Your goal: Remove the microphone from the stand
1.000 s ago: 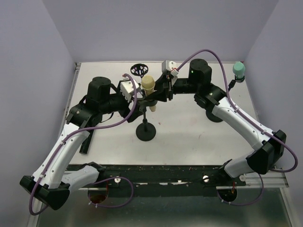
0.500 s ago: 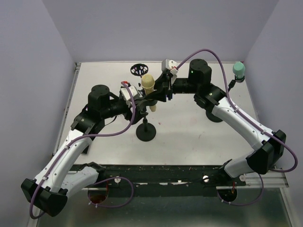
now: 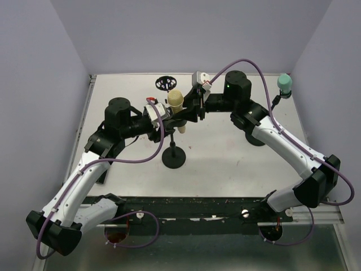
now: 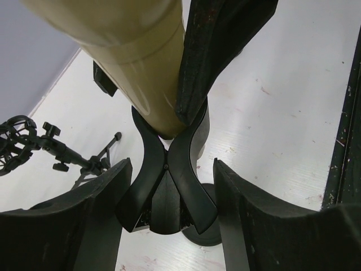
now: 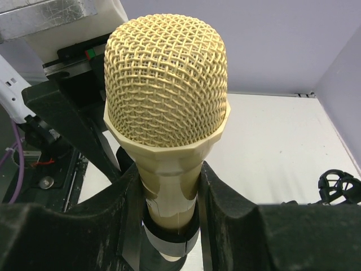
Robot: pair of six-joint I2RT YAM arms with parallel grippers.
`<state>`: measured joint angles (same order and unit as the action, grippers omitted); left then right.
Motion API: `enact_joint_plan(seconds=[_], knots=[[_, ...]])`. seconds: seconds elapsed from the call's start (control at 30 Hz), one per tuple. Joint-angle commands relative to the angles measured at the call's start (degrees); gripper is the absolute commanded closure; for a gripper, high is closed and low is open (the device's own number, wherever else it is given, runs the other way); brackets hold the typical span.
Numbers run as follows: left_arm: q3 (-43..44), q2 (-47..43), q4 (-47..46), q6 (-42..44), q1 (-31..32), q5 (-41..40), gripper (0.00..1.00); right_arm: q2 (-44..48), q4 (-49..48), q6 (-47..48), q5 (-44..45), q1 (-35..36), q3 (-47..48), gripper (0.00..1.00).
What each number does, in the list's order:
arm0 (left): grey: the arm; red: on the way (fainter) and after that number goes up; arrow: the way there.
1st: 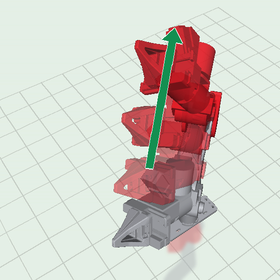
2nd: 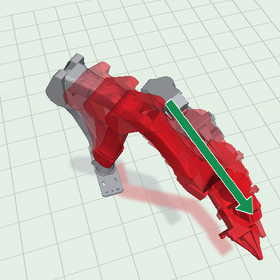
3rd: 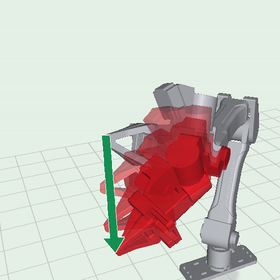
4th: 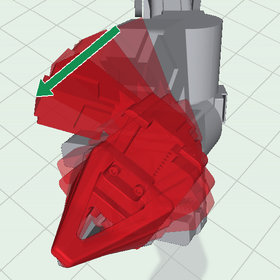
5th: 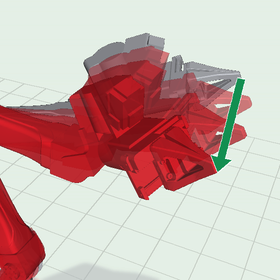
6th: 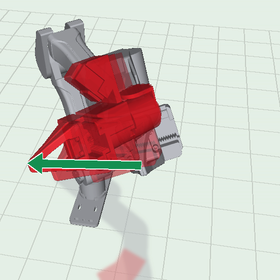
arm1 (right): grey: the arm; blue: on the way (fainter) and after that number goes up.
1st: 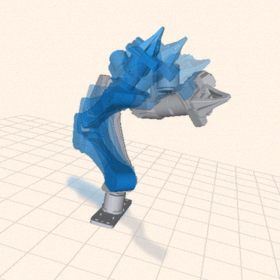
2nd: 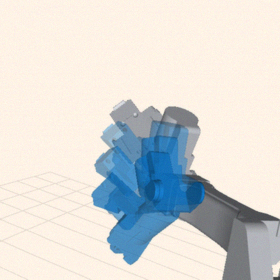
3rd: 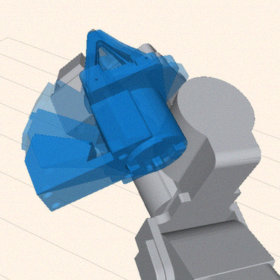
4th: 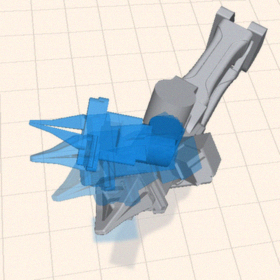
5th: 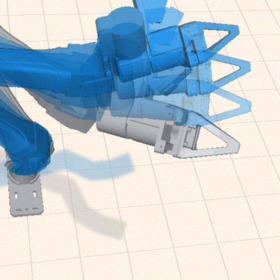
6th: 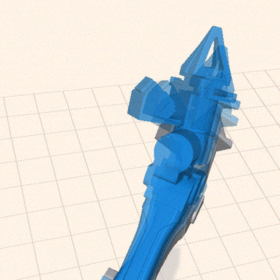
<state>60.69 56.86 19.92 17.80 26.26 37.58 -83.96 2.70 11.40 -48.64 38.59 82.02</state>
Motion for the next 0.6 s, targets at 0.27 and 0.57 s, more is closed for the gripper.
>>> enact_joint_plan(seconds=[0.27,0.57], knots=[[3.03,1.85,5.57,3.55,0.37,-0.93,0.26,-0.41,-1.12,0.29,2.24,0.35,0.07,0.99],[4.44,2.82,6.44,3.20,0.19,3.72,0.83,0.03,-1.29,-0.49,3.55,0.26,-0.02,0.99]])
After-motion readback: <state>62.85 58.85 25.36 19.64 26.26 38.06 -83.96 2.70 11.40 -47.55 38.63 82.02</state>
